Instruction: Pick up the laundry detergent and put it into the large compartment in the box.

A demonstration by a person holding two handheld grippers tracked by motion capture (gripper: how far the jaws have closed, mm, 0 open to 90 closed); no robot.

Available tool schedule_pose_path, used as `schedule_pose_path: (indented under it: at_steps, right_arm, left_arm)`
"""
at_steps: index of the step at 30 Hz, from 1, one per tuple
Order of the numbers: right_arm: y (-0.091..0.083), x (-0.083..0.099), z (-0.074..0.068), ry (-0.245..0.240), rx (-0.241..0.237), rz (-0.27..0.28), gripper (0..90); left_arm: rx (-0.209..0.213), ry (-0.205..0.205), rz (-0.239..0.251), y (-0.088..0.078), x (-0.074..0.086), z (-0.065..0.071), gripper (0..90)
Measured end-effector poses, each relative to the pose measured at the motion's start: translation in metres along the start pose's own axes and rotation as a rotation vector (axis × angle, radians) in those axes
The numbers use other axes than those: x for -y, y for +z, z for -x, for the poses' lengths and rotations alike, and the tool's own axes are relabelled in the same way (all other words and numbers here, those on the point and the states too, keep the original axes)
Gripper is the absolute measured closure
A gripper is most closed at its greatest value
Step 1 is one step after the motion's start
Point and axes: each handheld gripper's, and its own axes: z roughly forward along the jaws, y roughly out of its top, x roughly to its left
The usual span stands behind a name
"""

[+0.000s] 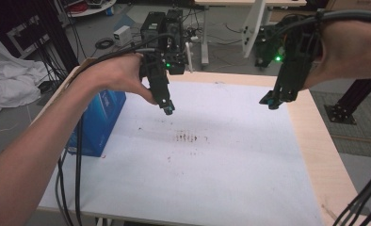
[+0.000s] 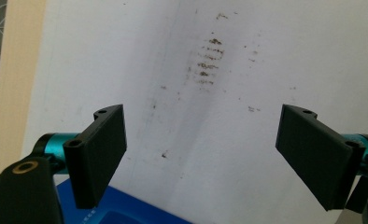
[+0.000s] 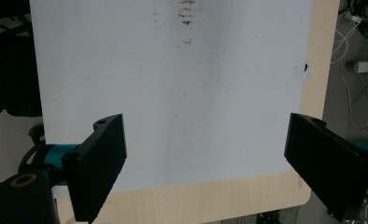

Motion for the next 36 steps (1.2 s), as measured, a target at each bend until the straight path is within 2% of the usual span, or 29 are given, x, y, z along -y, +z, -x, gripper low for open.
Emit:
schedule_pose_path:
  at_steps: [2,3,7,12,19,24,36]
  right_arm:
    - [0.0,0.0,0.0,-0.003,0.0,0.001,12.2]
    - [0.0,0.001,0.0,-0.002,0.001,0.004,12.2]
    - [0.003,0.002,0.0,0.001,-0.008,0.005,12.2]
    - [0.005,0.003,0.0,0.004,-0.01,0.013,12.2]
    - [0.0,0.001,-0.003,0.002,-0.009,0.028,12.2]
    - [-0.003,0.003,-0.005,0.003,-0.002,0.031,12.2]
    - [-0.003,0.004,-0.004,0.004,-0.006,0.031,12.2]
  left_arm:
    - [0.005,-0.002,-0.004,0.006,0.0,0.002,16.5]
    - [0.013,0.005,-0.005,0.014,0.0,0.004,16.5]
    - [0.029,0.005,-0.013,0.032,0.002,0.008,16.4]
    - [0.044,0.015,-0.025,0.044,0.004,0.011,16.5]
    - [0.044,0.011,-0.039,0.061,0.003,0.005,16.5]
    - [0.046,0.008,-0.046,0.065,0.001,0.004,16.5]
    - [0.049,0.015,-0.033,0.062,0.002,0.004,16.5]
